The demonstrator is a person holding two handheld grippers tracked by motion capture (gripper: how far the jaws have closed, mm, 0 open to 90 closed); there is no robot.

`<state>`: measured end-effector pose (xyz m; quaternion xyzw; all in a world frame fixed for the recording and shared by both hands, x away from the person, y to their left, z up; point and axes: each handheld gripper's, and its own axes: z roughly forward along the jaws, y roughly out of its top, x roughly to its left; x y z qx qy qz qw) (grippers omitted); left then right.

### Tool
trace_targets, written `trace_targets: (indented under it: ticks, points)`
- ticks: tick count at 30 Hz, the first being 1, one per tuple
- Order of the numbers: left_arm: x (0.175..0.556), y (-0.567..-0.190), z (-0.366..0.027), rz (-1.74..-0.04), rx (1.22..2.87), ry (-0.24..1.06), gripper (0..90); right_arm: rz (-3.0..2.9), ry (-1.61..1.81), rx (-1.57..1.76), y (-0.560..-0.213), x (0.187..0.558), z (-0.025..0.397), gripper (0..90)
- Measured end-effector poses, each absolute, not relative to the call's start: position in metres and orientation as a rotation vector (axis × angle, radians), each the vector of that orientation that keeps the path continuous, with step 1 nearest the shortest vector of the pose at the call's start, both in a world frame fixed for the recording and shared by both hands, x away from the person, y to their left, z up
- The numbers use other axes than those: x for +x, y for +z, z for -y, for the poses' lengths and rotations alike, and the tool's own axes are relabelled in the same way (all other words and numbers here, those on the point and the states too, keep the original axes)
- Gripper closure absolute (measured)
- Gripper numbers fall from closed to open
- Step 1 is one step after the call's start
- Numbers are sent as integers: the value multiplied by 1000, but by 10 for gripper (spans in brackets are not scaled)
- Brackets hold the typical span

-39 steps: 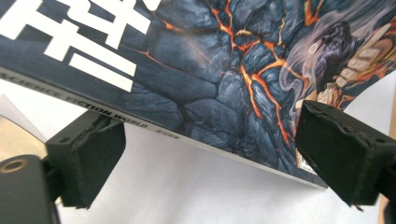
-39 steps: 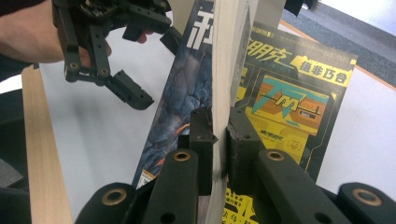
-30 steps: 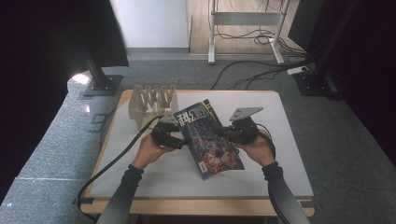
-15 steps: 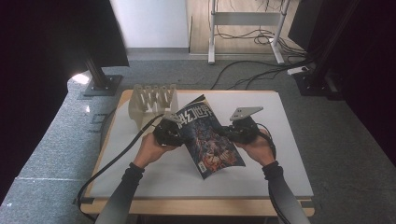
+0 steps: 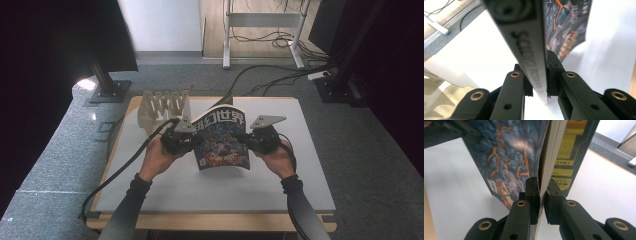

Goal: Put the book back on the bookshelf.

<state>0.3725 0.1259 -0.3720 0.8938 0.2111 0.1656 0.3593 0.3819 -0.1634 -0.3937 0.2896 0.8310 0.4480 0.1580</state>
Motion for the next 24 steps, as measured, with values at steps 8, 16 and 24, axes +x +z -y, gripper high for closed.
trace_targets:
  ticks: [8, 16, 24]
  points:
    - [371, -385, -117, -504, 2241, 477, 783, -2380, 1284, 869, -410, 384, 172, 807]
    - [375, -381, -125, -528, 2217, 401, 825, -2392, 1310, 885, -413, 383, 181, 756]
    - [369, -375, -143, -546, 2214, 366, 827, -2358, 1233, 894, -418, 377, 186, 638]
